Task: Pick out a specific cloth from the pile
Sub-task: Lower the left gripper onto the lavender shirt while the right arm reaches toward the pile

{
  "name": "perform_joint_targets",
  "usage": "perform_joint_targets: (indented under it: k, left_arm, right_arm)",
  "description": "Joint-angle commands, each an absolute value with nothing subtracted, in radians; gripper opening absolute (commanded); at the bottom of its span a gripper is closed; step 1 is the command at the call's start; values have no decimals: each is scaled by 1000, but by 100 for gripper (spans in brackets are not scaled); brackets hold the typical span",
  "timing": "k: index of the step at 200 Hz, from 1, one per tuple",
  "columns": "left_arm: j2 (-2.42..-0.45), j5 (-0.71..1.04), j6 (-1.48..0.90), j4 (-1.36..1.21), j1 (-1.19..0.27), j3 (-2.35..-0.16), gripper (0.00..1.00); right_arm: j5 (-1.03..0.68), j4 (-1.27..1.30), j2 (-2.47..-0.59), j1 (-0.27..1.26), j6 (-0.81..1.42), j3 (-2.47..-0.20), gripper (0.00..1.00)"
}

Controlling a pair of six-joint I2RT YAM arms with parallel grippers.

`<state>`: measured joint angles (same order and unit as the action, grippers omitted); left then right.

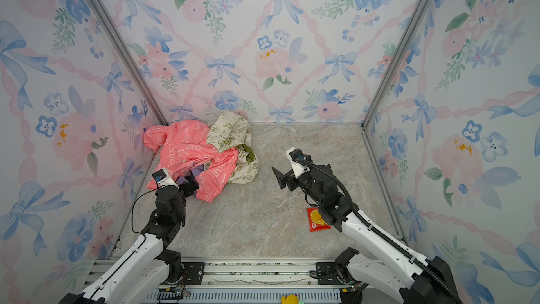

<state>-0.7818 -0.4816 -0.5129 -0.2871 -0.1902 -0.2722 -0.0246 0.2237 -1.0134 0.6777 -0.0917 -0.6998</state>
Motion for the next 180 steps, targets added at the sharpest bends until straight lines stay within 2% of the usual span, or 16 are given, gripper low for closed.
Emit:
perform_joint_targets:
  k: [1, 48, 121, 180]
  left_arm:
    - [-796, -400, -605, -234, -140, -265, 98]
    - [-845, -261, -695, -336, -46, -232, 91]
    - [-1035, -118, -759, -404, 23, -290, 74]
    - [-1151, -108, -821, -468, 30, -302, 58]
  right_arm:
    - [-77, 180, -1052, 756, -140, -750, 97]
    - [-111, 250, -1126, 853, -153, -719, 97]
    - [-108, 391, -1146, 868, -152, -619, 97]
    - [-97, 400, -1149, 868, -149, -612, 97]
